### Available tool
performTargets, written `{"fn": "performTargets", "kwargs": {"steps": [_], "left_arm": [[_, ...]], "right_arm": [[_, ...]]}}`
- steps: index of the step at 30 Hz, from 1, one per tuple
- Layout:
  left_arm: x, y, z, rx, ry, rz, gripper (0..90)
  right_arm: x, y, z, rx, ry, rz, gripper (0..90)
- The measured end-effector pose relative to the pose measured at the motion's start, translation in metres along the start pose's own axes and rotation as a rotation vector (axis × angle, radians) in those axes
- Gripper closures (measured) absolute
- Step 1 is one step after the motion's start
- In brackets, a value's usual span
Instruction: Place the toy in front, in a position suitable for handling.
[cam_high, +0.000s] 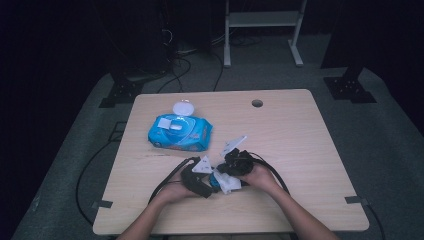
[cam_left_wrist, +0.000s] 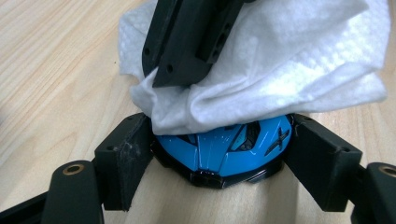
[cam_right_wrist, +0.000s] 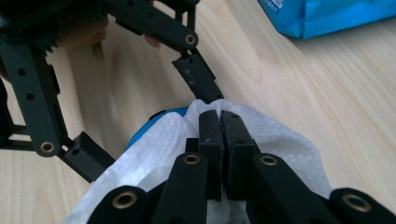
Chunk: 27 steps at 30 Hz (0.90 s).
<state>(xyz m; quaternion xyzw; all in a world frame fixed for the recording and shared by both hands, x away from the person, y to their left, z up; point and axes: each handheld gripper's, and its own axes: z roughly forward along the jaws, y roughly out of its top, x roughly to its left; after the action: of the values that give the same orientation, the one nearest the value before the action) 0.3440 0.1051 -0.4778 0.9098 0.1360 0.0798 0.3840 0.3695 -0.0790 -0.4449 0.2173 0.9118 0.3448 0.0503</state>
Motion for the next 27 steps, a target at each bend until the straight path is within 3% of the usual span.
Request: {"fn": "performTargets", "kwargs": {"steps": [2,9,12,17,24,27], "left_arm": [[0.0,0.0,0.0,-0.004,-0.001,-0.002,24.9],[0.001,0.001,0.001,0.003,-0.003,0.003,25.0],[0.001,0.0,0.001,0.0,-0.005,-0.002,25.2],[0.001,0.001,0.0,0.006,0.001,-0.001,25.2],[0.002,0.0,0.001,-0.002,-0.014,-0.018,25.2],[0.002,0.0,0.001,0.004,-0.01,-0.021,25.3]], "right_arm": [[-0.001,0.0,-0.002,0.009,-0.011,-0.022,87.0],[-0.028,-0.029,-0.036,0.012,-0.088,0.043,87.0],[-0.036,-0.041,-0.047,0.002,-0.086,0.086,87.1],[-0.031,-0.041,-0.052,0.007,-0.081,0.058,87.1],[-0.029,-0.059,-0.072,0.04,-0.16,0.03,87.0],[-0.026,-0.064,-0.067,0.003,-0.169,0.039,87.0]]}}
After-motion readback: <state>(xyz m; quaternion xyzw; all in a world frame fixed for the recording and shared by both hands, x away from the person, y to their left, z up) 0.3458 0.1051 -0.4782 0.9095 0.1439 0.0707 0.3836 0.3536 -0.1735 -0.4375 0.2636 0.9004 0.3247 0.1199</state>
